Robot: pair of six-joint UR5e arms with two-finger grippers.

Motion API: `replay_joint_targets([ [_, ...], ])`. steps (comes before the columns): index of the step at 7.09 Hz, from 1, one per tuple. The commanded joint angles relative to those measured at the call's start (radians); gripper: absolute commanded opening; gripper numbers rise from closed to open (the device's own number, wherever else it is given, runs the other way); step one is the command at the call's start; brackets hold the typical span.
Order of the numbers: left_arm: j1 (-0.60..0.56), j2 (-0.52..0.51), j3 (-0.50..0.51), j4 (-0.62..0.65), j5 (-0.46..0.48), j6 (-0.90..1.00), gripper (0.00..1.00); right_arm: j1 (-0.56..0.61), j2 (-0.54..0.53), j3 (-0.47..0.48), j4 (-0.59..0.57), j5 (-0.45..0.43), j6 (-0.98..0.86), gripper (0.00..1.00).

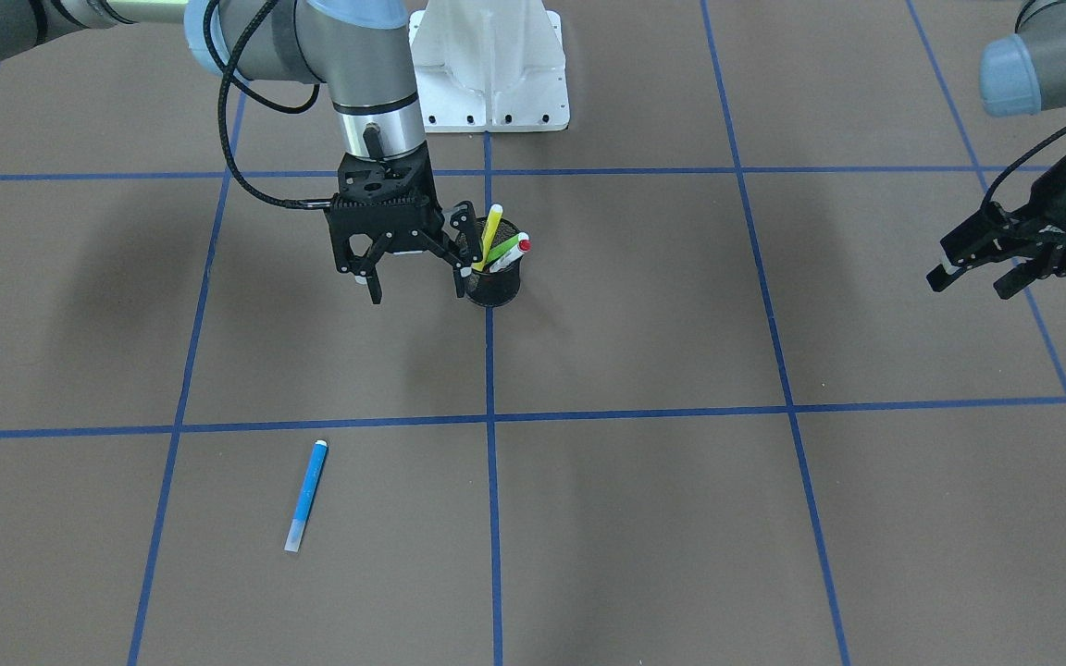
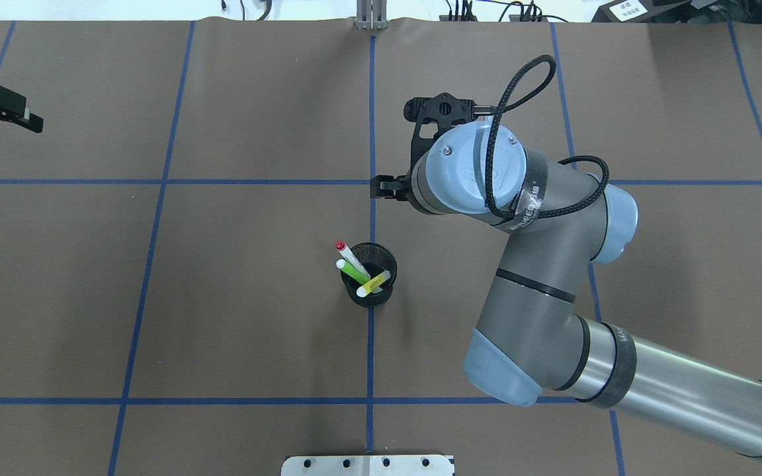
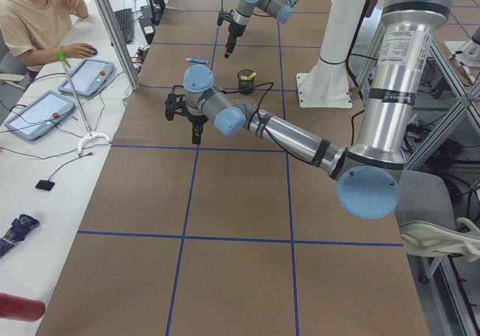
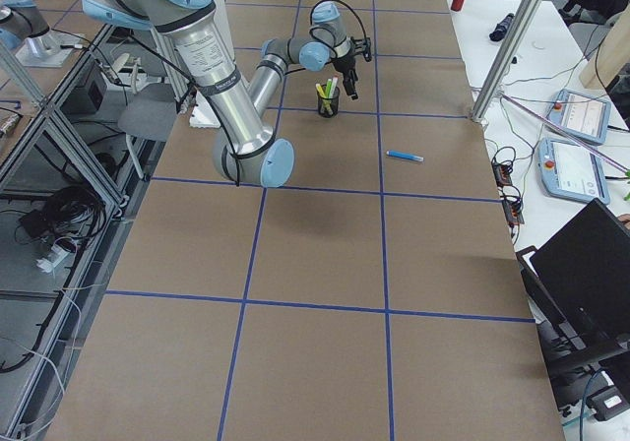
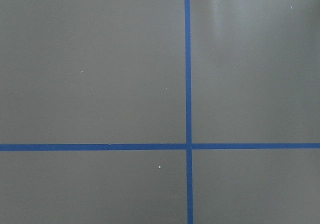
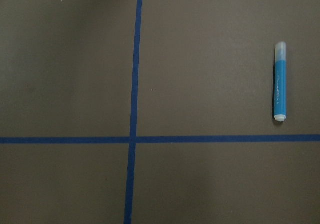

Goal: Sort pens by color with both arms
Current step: 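Release the blue marker on the table and raise the right gripper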

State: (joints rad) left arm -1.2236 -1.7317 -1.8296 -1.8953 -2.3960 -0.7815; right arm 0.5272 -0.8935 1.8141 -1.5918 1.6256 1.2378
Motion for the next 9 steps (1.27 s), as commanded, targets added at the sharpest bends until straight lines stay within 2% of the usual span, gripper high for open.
replay_joint_targets([
  [1,0.015,-0.014,-0.020,-0.002,0.000,-0.077,1.00,-0.001,0.014,0.004,-0.030,0.086,0.015,0.98],
  [3,0.112,-0.099,-0.039,0.002,0.037,-0.194,1.00,0.061,0.019,0.024,-0.030,0.106,-0.044,0.97],
  [5,0.247,-0.178,-0.040,0.010,0.164,-0.301,1.00,0.178,-0.004,0.021,-0.033,0.201,-0.194,0.97],
  [6,0.295,-0.219,-0.037,0.022,0.184,-0.347,1.00,0.233,-0.033,0.019,-0.033,0.259,-0.277,0.97],
  [9,0.487,-0.408,-0.031,0.212,0.343,-0.468,1.00,0.350,-0.061,0.016,-0.166,0.299,-0.553,0.97],
])
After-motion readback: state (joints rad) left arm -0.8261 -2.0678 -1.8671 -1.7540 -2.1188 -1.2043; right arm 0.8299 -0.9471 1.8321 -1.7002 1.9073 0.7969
